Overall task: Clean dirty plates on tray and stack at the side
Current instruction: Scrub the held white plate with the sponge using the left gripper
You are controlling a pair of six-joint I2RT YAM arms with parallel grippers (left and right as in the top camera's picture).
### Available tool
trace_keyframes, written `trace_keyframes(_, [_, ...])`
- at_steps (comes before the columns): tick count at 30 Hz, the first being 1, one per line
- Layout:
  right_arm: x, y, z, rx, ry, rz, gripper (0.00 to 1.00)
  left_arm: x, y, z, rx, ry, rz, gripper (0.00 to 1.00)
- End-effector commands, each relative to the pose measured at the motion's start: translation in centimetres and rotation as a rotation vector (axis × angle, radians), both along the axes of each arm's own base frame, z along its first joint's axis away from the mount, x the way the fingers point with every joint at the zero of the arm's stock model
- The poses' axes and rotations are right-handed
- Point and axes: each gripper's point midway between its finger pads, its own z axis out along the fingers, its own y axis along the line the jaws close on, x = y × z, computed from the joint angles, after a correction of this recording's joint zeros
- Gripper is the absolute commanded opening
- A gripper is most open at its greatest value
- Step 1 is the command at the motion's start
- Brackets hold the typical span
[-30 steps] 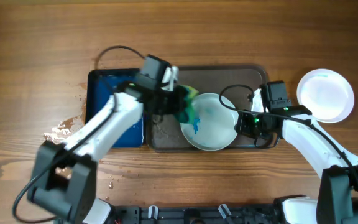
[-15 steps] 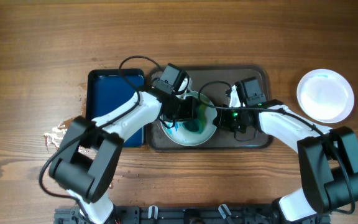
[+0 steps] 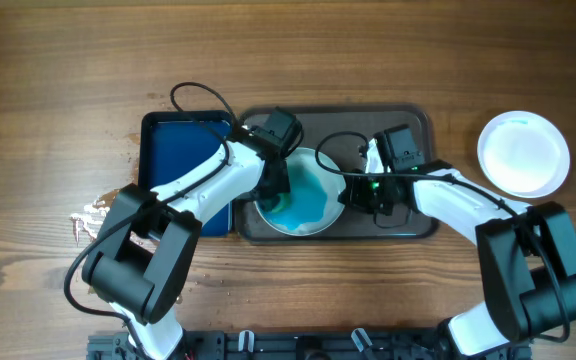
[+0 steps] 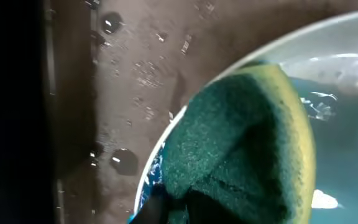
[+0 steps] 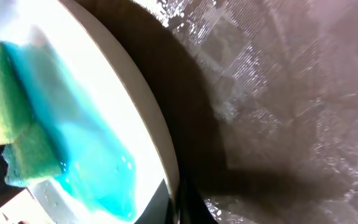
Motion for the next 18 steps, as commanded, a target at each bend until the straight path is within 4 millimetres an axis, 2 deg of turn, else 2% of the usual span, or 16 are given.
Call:
trace_keyframes(1, [-1.7, -2.0, -2.8, -0.101, 0.088, -0.035, 0.05, -0.9, 3.4, -2.6, 0.125, 0.057, -0.036, 0.04])
trace_keyframes(2, [-1.7, -2.0, -2.8, -0.101, 0.088, -0.035, 0.05, -1.4, 1.7, -2.8, 0.036, 0.091, -0.102, 0.04])
trace_keyframes(3, [-1.7, -2.0, -2.8, -0.101, 0.088, -0.035, 0.05, -2.3, -1.5, -2.7, -0.129, 0.137, -0.216, 0.04])
trace_keyframes(5, [-1.8, -2.0, -2.8, -0.102, 0.089, -0.035, 0.05, -3.5, -6.1, -1.6, -0.381, 0.179, -0.323, 0.04])
trace_keyframes(9, [-2.0, -2.1, -2.9, -0.106, 0.1, -0.034, 0.04, -4.0, -11.8, 1.2, -0.686, 0.168, -0.407, 0.04])
trace_keyframes(15, [-2.3, -2.3, -3.0, -0.12, 0.111, -0.037, 0.05, -3.8, -12.5, 1.5, -0.714, 0.19, -0.316, 0.04])
trace_keyframes(18, [-2.4, -2.4, -3.1, -0.121, 0.117, -0.037, 0.05, -1.8, -10.1, 0.0, -0.578, 0.134, -0.203, 0.04])
